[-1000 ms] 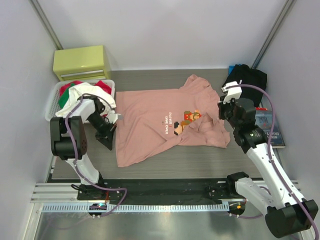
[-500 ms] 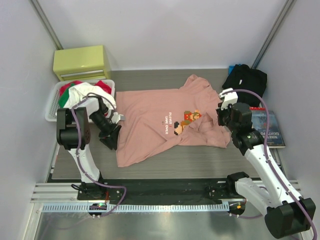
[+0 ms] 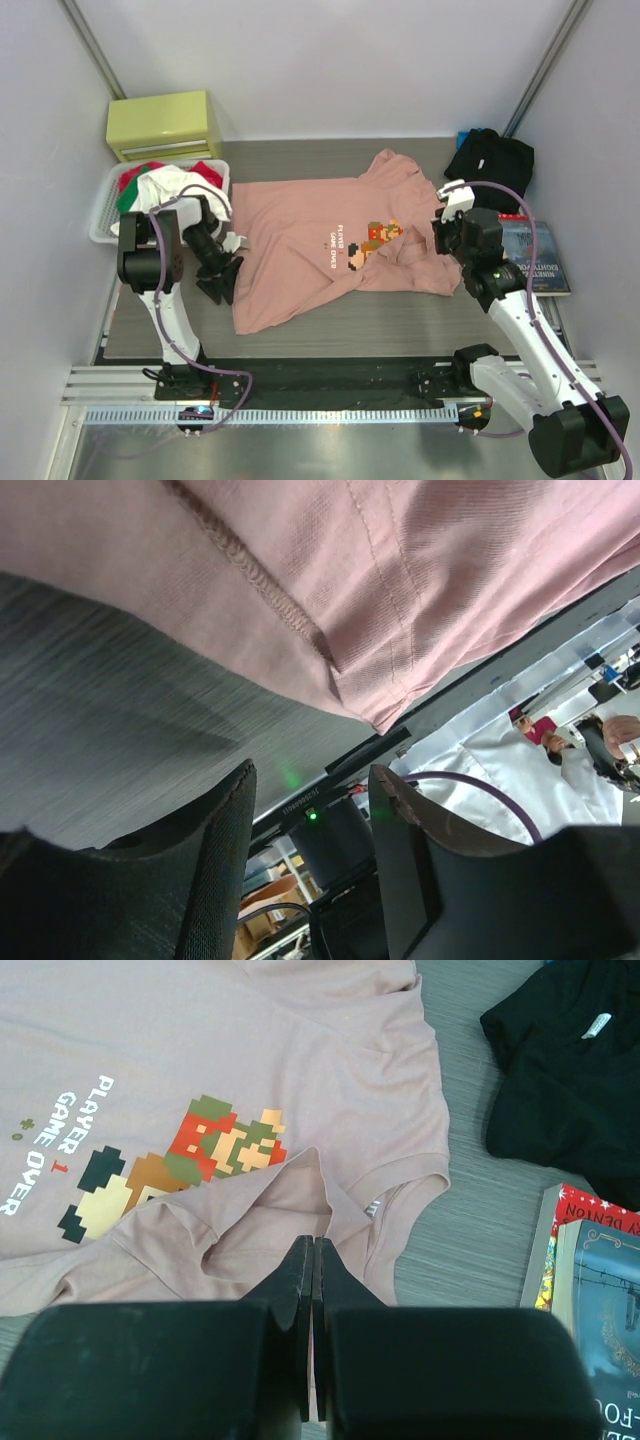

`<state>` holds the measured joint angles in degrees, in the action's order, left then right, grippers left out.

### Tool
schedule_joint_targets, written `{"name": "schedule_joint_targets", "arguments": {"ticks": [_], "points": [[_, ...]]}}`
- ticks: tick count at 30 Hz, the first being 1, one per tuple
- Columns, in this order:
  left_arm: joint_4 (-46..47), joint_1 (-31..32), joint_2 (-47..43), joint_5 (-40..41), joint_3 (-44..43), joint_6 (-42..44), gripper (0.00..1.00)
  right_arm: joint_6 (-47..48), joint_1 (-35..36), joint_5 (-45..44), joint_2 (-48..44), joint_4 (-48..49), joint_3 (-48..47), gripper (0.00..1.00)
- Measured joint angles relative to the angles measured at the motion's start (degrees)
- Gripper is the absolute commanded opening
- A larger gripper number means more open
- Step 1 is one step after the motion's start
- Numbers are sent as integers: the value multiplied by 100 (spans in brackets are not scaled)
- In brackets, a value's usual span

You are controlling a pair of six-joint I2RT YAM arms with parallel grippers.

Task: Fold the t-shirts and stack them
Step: Fold the flattened tshirt in 1/3 of the way

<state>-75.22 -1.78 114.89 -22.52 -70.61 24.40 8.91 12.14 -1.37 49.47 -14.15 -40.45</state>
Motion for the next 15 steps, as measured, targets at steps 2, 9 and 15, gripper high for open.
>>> {"name": "schedule_joint_targets", "arguments": {"ticks": [2,9,15], "points": [[20,-4,26,-37,-17,13,51,0,-13,0,0,13,11,1],[11,37,52,-396,-42,116,51,2,-26,151,4,44,92,1],[116,197,-326,-396,249,107,50,4,-26,214,7,50,94,1]]}}
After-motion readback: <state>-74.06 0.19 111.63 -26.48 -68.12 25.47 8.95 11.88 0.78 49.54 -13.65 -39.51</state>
